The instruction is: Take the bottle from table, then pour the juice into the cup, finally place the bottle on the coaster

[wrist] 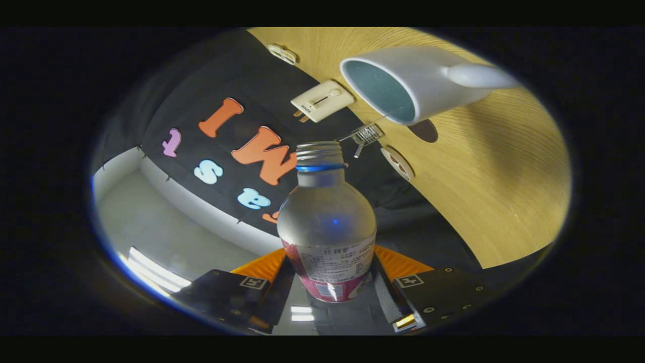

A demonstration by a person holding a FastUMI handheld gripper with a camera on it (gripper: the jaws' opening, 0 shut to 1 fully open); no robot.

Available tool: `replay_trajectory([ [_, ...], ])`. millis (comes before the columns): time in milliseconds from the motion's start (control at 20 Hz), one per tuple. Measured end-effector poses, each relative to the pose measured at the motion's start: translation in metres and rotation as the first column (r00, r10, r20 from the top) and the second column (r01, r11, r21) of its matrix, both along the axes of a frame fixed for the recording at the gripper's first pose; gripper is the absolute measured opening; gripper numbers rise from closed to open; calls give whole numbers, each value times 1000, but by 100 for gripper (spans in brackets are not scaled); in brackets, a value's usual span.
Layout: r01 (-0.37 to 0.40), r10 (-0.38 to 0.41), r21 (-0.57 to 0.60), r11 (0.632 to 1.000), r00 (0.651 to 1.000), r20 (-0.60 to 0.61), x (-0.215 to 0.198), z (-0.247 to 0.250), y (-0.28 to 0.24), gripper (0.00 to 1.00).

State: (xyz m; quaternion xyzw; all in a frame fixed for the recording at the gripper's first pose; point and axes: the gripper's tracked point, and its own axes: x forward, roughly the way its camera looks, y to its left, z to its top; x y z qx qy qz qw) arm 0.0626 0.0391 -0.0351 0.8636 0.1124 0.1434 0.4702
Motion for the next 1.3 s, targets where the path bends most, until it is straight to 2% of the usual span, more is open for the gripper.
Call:
replay_trajectory([
  [650, 4, -4, 29, 1000, 1000, 15, -1, 5, 2, 76],
  [800, 2, -2, -4, 1000, 1000, 0, 0, -2, 4, 76],
  [1050, -5, 5, 7, 1000, 1000, 6, -2, -1, 6, 76],
  [1300, -13, 12, -52, 999, 1000, -16, -1, -12, 11, 76],
])
